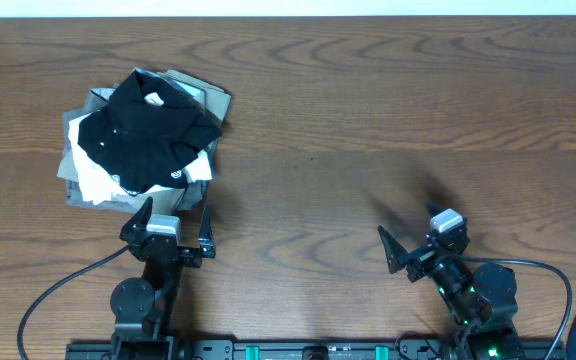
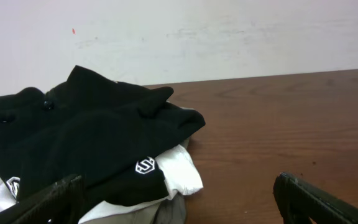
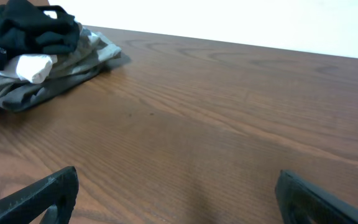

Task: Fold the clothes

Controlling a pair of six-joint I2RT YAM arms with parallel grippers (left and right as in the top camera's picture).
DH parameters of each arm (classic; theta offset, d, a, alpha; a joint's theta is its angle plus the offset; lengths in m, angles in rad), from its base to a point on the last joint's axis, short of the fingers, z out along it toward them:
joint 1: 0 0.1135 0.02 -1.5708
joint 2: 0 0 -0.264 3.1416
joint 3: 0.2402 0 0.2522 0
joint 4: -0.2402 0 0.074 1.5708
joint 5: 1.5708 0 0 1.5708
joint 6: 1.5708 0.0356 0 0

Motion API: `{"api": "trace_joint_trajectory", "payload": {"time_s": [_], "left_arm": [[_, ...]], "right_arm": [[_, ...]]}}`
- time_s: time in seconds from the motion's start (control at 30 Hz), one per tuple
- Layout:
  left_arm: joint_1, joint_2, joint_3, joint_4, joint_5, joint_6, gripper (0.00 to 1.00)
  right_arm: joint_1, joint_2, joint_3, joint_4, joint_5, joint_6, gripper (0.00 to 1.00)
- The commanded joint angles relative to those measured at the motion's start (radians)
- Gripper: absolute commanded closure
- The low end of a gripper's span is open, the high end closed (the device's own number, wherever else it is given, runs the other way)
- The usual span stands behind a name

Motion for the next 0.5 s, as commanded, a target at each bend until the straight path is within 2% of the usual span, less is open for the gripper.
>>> {"api": "trace_joint_trajectory", "payload": {"time_s": [0.0, 0.43, 0.47], "left_arm": [[-0.004, -0.005, -0.015, -0.035, 0.007, 0.014, 0.02], [-0.004, -0.005, -0.015, -0.035, 0.005, 0.015, 0.02], [-0.004, -0.005, -0.015, -0.036, -0.006, 0.014, 0.02]], "right_arm": [[0.010, 0.001, -0.004, -0.001, -0.001, 0.010, 0.01], [0.010, 0.001, -0.004, -0.001, -0.001, 0.010, 0.01], [0.010, 0.001, -0.002, -0.011, 0.019, -0.026, 0.01]]}}
